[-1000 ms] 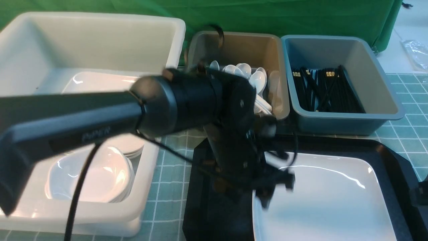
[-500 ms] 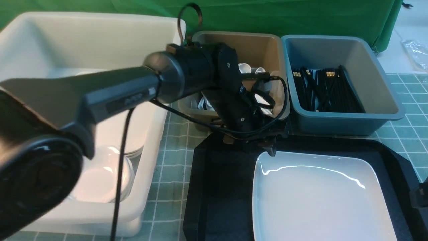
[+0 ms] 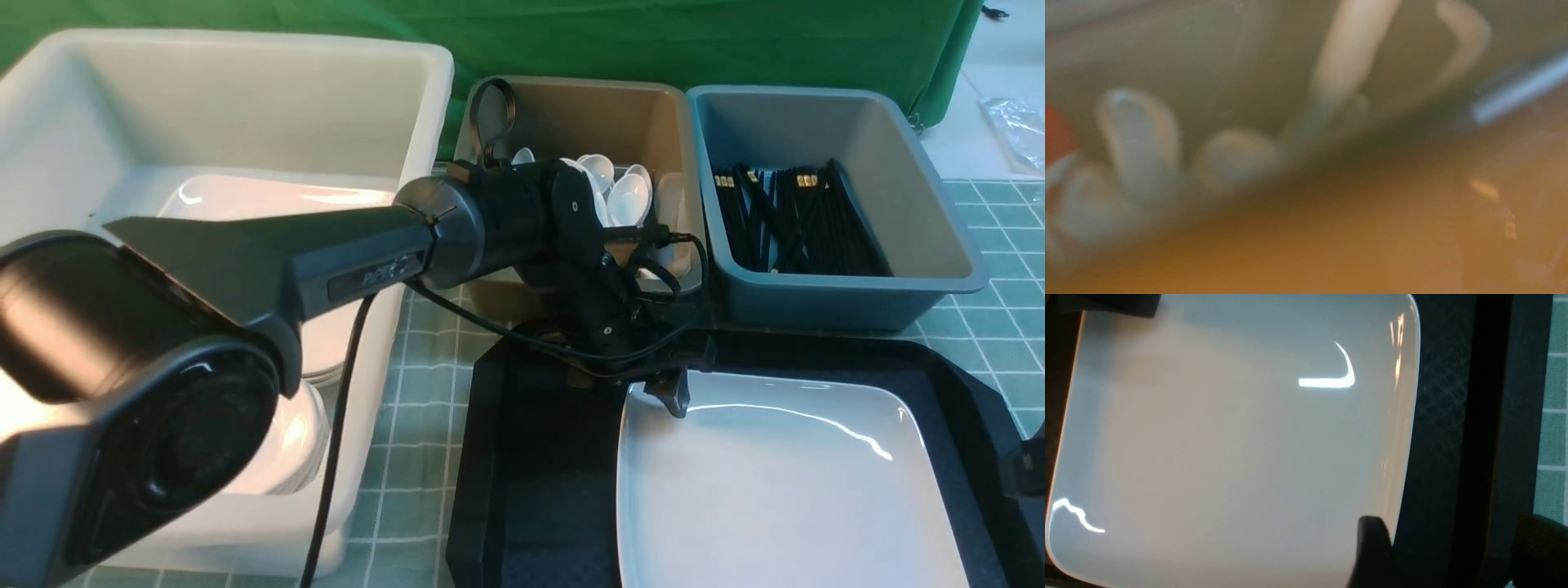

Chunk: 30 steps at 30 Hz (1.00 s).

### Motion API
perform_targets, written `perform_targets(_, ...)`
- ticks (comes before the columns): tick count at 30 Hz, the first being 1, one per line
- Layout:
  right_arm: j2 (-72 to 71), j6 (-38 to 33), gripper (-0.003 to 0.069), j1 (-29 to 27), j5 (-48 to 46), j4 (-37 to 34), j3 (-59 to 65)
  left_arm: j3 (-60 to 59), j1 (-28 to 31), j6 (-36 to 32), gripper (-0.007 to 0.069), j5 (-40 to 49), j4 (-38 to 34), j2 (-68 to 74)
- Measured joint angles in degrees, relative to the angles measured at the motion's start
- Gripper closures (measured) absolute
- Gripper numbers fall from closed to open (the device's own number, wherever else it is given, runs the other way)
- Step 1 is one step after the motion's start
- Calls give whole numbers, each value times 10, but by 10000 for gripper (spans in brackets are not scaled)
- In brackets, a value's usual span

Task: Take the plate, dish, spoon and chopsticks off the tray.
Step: Use the left arm to grab a plate from the dinner plate, then use the left arm to put the plate into the large storage box on the left

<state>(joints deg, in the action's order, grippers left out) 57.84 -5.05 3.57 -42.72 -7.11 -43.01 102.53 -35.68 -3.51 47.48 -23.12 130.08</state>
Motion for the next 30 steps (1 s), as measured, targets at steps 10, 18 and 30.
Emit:
perform_targets(10,0,-3,200,0,4,0,0,0,-2,-9,499,16,-19,2)
perform_targets(18,0,-4,200,0,4,0,0,0,-2,-9,558,64,-19,-39)
perform_targets(30,0,-4,200,0,4,0,0,-1,-4,-12,607,107,49,-160)
